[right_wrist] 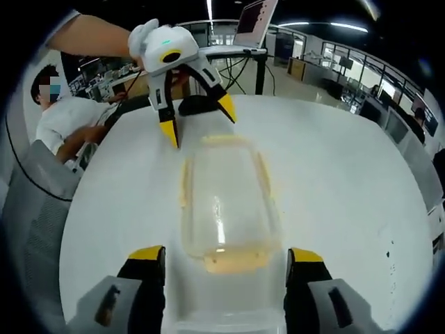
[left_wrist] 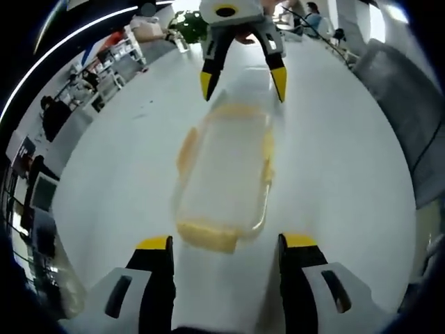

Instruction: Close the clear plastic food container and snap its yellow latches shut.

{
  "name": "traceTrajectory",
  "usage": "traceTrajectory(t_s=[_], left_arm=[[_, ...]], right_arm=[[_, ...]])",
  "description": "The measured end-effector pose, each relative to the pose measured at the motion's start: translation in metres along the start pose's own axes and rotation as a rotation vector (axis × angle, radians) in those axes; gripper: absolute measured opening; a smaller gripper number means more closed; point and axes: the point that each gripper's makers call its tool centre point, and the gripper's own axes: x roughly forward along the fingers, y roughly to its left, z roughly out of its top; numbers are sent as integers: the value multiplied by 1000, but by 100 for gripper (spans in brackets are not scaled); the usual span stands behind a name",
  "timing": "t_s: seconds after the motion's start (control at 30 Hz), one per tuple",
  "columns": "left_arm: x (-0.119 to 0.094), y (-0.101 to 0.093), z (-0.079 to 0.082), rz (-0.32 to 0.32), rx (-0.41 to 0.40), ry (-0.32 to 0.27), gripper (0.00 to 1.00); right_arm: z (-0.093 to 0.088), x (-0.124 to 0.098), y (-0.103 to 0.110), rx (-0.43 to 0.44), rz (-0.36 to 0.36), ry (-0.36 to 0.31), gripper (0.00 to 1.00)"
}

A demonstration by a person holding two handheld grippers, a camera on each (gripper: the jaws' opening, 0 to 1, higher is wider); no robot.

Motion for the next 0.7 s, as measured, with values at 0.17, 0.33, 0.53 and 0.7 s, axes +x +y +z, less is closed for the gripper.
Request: traceTrajectory(t_s=[0.17,0.33,0.53,0.7], left_arm=[[1,5,0,-26,8,9,60],[3,12,-3,-43,44,30,58],[7,15,-6,-66,92,56,54],[9,17,-7,-81,103,66,53]], right_arm=[[-3,2,-1,-18,3,24,66],[-9,6,-1,-33,21,53,65],[-8,9,-1,-65,29,76,66],[-9,14,-3,-85,27,102,63]])
